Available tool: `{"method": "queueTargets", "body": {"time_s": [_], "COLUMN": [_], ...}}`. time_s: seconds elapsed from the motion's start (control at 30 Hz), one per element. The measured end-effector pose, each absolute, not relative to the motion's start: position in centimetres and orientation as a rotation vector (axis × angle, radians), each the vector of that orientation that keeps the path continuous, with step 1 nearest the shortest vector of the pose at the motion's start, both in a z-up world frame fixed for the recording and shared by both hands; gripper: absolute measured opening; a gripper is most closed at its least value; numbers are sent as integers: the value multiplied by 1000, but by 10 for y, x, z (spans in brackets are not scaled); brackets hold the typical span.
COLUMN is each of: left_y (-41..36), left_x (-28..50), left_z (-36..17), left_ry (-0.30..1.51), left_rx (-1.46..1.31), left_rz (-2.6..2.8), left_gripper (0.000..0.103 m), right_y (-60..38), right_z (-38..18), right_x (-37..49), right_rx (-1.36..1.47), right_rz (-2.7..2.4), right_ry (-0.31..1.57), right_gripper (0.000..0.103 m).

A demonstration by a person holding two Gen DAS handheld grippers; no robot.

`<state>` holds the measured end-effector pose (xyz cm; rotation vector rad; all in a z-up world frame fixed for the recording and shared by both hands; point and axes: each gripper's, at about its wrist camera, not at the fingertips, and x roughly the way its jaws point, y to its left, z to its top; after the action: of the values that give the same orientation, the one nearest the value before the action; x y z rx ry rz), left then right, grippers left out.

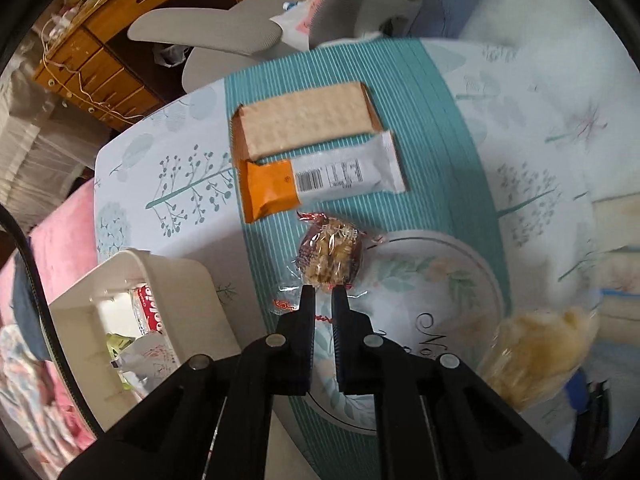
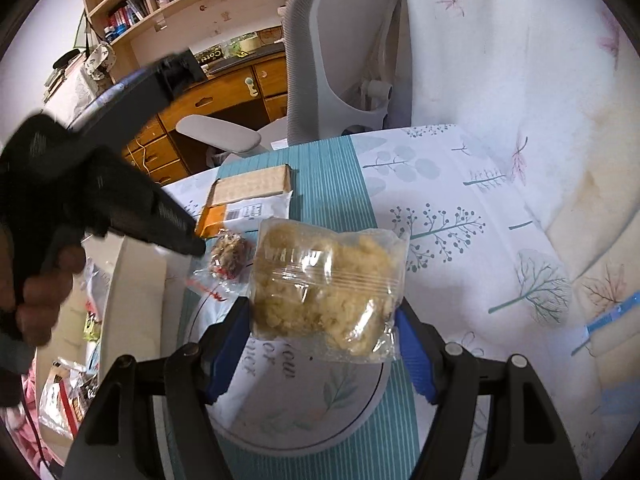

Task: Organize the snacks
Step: 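Grasp the clear cracker bag with the right tool while the left approaches the nut bag, then grasp the small nut bag with the left tool while the right holds the cracker bag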

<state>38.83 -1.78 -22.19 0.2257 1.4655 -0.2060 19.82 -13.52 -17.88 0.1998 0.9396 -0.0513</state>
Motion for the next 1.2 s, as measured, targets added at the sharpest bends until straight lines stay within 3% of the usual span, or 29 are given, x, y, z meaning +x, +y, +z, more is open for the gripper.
{"method": "queueTargets", "body": {"time_s": [0.03,0.1,0.23,0.37,1.03,1.2], "left_y": [-14,-8,4,8,-15,-16], "left_x": [388,391,397,401,425,429], "left_z": [-218,-216,-217,-227,-281,-285], "left_ry": [1462,1465,1483,1506,1556,1553], "left_rx": [204,201,172,152,131,112], "left_rz": [-210,-196,-162,-167,-200,-203], "left_gripper": [10,26,31,54,54,50], "right_y": [-133,-129,-121,-117,-135,-140], "right_z": [-177,-175,-171,-174,-197,-201], "right_x": [196,191,183,178,180,179], "right_rx": [198,195,189,191,208,215], "right_rz": [-53,-54,-36,-23,0,-11], "right_ry": [940,940,937,944,1013,1023], "right_gripper": [70,70,70,70,70,70]}}
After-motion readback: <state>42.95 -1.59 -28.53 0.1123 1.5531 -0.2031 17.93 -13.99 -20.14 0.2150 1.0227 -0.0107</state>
